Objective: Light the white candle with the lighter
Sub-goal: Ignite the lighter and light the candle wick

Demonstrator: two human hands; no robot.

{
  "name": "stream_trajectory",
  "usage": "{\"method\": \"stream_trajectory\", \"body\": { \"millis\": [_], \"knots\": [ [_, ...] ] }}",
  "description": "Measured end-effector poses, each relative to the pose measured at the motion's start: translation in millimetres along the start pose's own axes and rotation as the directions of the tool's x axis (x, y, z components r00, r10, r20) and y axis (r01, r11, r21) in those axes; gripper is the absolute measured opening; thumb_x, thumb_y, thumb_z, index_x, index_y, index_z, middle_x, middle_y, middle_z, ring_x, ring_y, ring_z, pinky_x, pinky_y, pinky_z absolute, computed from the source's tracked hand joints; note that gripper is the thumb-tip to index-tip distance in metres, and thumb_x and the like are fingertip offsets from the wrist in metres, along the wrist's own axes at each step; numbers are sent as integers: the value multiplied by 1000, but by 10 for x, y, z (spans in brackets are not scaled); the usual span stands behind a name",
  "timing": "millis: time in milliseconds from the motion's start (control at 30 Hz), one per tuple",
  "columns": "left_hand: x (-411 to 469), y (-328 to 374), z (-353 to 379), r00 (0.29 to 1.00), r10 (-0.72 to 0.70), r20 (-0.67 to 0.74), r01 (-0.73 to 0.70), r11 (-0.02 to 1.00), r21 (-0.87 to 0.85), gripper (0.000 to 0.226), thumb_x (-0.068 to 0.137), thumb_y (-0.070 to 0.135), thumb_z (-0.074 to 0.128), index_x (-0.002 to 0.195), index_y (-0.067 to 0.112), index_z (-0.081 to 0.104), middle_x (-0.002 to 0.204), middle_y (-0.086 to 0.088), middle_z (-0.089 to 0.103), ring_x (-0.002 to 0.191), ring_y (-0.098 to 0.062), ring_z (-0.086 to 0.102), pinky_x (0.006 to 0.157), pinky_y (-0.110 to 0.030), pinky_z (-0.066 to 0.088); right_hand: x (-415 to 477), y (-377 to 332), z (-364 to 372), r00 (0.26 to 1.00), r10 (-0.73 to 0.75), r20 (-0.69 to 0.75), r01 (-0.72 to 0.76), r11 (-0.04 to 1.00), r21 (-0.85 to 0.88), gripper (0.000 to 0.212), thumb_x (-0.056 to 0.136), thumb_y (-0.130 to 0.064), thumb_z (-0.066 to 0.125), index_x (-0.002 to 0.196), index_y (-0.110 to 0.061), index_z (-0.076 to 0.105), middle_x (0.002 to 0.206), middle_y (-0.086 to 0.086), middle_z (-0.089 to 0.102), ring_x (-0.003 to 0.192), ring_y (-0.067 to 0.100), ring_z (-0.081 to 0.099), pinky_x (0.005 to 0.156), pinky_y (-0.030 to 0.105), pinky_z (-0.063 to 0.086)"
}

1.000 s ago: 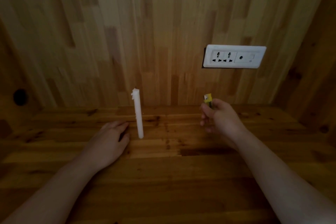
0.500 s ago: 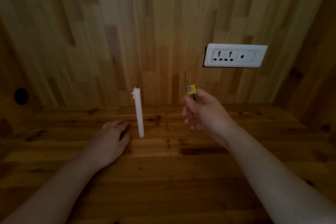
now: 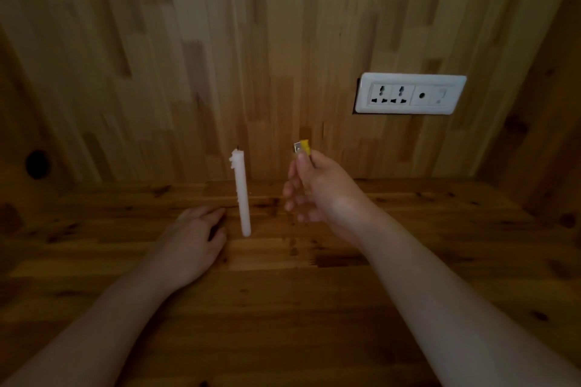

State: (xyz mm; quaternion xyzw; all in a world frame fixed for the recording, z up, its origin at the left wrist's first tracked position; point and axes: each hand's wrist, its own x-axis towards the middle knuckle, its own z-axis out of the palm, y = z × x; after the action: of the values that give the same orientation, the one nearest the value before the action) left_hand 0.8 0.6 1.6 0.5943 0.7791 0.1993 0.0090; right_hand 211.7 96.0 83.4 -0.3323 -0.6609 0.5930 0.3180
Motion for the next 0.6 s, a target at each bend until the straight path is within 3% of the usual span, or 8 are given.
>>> {"method": "stream_trajectory", "body": {
  "millis": [200, 333, 433, 600],
  "knots": [
    [7, -6, 7, 1000, 9, -1, -8, 1000, 6, 54, 92, 43, 38, 142, 25, 37, 149, 6, 37, 135, -14, 28, 110, -37, 26, 66, -74, 53, 998, 46, 36, -50, 993, 110, 40, 101, -50, 43, 88, -16, 61, 62, -2, 51, 47, 12, 44, 42, 24, 35],
    [8, -20, 9, 1000, 16, -5, -16, 1000, 7, 54, 92, 44, 38, 142, 25, 38, 148, 7, 38, 134, -13, 29, 109, -36, 27, 124, -111, 92, 994, 88, 61, -97, 981, 170, 60, 93, -67, 43, 95, -13, 69, 54, -7, 48, 42, 9, 35, 37, 22, 27],
    [16, -19, 19, 1000, 2, 2, -2, 1000, 4, 54, 92, 44, 38, 142, 26, 37, 148, 7, 37, 134, -13, 28, 110, -36, 27, 131, -95, 106, 992, 105, 73, -118, 971, 207, 68, 89, -73, 42, 85, -11, 72, 54, -6, 48, 42, 9, 33, 38, 24, 24],
    [21, -15, 16, 1000, -6, -2, 6, 1000, 3, 53, 92, 43, 39, 142, 26, 36, 149, 6, 37, 135, -14, 28, 111, -37, 27, 127, -73, 111, 987, 128, 100, -149, 959, 243, 65, 86, -74, 43, 72, -14, 63, 61, -1, 51, 46, 11, 32, 43, 26, 21]
  ]
}}
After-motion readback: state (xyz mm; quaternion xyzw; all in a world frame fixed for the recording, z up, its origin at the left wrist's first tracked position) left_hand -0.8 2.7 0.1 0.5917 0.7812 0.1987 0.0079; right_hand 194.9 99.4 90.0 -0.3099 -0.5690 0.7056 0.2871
